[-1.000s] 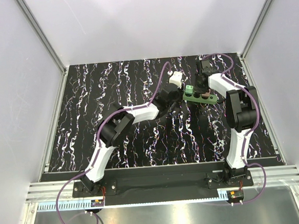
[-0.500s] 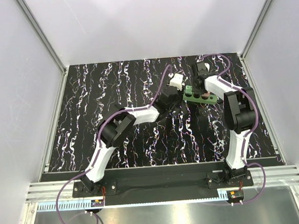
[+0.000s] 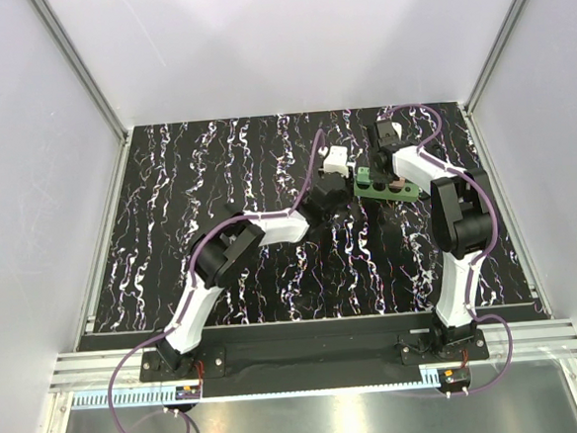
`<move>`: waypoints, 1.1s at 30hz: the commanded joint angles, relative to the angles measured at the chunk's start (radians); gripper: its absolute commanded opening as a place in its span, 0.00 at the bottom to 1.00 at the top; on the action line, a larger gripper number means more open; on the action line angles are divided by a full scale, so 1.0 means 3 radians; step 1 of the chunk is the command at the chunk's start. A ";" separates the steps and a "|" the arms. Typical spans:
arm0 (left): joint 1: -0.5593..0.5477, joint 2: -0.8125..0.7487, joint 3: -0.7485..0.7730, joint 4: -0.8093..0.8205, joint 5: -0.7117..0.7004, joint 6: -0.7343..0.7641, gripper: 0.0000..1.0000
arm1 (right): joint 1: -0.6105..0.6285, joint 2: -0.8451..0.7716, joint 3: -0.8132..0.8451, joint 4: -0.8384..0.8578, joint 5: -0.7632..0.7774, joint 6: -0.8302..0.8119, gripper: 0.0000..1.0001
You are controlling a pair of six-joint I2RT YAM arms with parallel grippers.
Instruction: Pull the plug off the socket
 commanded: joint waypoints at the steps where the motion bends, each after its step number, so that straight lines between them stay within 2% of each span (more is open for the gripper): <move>1: 0.0086 -0.0653 0.0057 0.1258 -0.0286 -0.0300 0.00 | 0.0106 0.0282 -0.0155 -0.0460 -0.0239 0.0013 0.13; 7: 0.0148 -0.0632 -0.0004 0.1258 -0.0123 -0.0300 0.00 | 0.0106 0.0261 -0.0191 -0.0455 -0.0259 -0.0007 0.12; 17: 0.0153 -0.0694 0.0251 0.0931 0.0066 -0.0525 0.00 | 0.0106 0.0251 -0.0201 -0.0455 -0.0280 -0.0017 0.12; 19: 0.0153 -0.0678 0.0282 0.0915 0.0082 -0.0464 0.00 | 0.0111 0.0256 -0.0201 -0.0460 -0.0270 -0.0017 0.12; 24: 0.0163 -0.0704 0.0241 0.1191 0.0511 0.0088 0.00 | 0.0111 0.0256 -0.0196 -0.0460 -0.0280 -0.0023 0.12; 33: 0.0163 -0.0841 0.0129 0.1115 0.0348 0.0262 0.00 | 0.0111 0.0256 -0.0196 -0.0450 -0.0280 -0.0017 0.12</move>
